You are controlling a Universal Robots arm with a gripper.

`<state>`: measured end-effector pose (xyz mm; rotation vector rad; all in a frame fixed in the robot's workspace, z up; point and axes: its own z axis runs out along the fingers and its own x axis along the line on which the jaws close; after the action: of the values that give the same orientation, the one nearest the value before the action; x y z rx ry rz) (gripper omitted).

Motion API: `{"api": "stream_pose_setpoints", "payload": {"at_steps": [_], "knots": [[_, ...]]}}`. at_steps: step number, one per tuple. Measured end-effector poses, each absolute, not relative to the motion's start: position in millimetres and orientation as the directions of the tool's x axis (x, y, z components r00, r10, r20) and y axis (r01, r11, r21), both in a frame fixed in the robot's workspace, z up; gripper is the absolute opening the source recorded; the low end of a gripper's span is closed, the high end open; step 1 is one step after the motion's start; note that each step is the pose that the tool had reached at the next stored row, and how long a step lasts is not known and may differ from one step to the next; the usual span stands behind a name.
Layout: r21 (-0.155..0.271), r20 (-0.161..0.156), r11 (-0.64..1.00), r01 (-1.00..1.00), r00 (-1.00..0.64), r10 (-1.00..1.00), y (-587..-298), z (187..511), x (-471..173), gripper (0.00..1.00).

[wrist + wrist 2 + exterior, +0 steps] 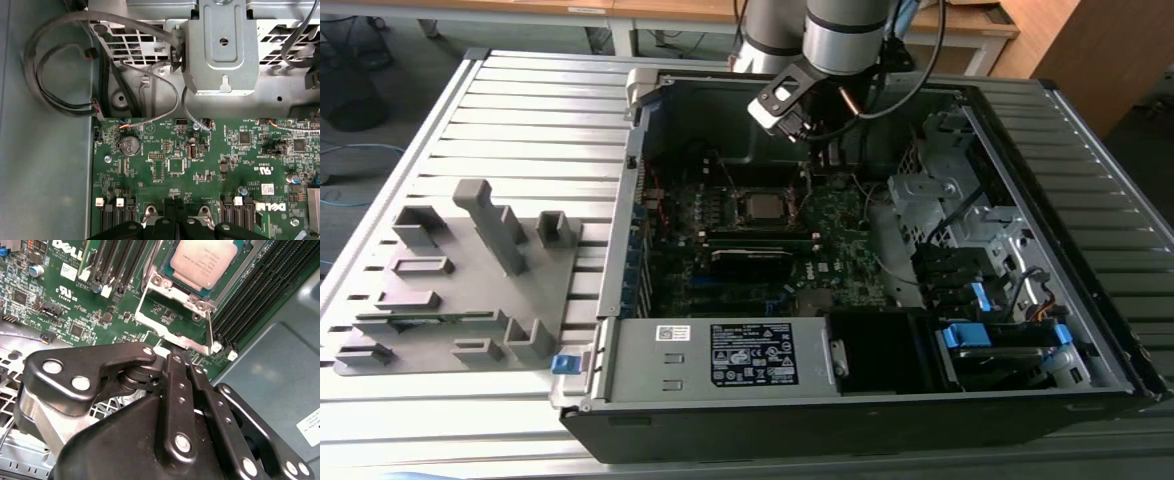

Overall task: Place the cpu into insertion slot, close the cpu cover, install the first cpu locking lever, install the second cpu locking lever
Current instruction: 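Close the cpu cover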

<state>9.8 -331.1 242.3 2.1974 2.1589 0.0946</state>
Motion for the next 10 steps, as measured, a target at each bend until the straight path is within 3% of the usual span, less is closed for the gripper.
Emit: {"api": "stream_pose_setpoints", "payload": {"at_steps": [6,10], "knots": [[0.044,0.001,-0.018,0.999,0.018,1.000,-331.1,239.4,9.8,0.11],[0.039,0.001,-0.018,0.999,0.018,1.000,-331.1,238.8,9.7,0.11]]}}
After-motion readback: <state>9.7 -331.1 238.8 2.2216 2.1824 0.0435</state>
